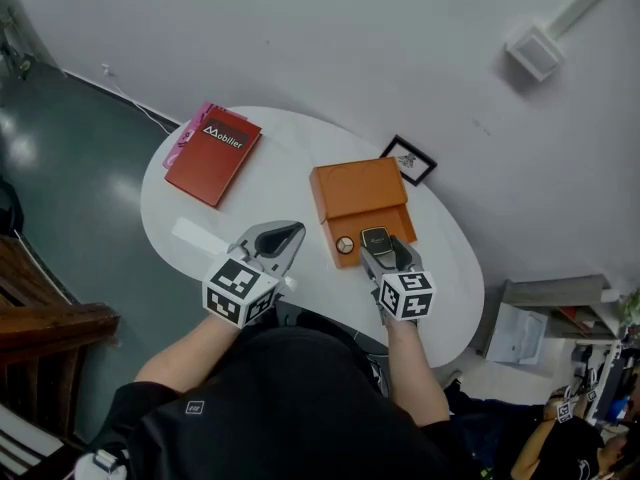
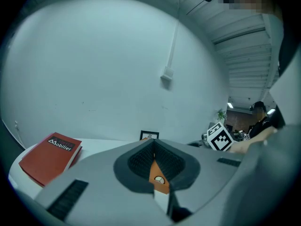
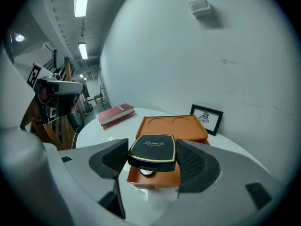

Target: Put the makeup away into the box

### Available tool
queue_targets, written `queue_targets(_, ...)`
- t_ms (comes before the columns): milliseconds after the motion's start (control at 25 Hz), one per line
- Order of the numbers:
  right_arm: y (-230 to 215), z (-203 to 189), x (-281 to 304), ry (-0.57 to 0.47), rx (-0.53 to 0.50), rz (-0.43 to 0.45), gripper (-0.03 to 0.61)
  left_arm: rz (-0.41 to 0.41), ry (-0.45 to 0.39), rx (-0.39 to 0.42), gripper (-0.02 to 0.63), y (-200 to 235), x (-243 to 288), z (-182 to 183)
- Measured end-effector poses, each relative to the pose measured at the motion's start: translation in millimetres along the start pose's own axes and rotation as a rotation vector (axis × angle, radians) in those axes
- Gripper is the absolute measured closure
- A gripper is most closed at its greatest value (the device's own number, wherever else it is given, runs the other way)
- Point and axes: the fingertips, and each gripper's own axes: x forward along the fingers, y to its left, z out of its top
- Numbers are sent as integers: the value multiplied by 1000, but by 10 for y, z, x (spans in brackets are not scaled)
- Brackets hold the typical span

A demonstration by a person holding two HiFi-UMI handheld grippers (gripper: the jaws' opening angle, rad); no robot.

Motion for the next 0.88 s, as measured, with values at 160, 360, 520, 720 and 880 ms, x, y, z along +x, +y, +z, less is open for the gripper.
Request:
queue_targets(160, -68, -99, 292, 79, -42, 54, 282, 48, 23, -34, 601, 152, 91, -55)
queue_targets(360, -235, -209, 606, 160, -64, 117, 282, 91, 40, -66, 601, 224, 249, -72)
queue_targets(520, -391, -359, 834, 249, -72, 122, 282, 133, 75, -89, 601, 314, 244, -192)
queue_targets(720, -462, -454, 1010, 328, -98, 130, 282, 222, 84, -120, 601, 570, 84, -263)
queue_targets(880, -475, -542, 1092, 370, -91, 130, 284, 265, 78, -153, 601, 668, -9, -303)
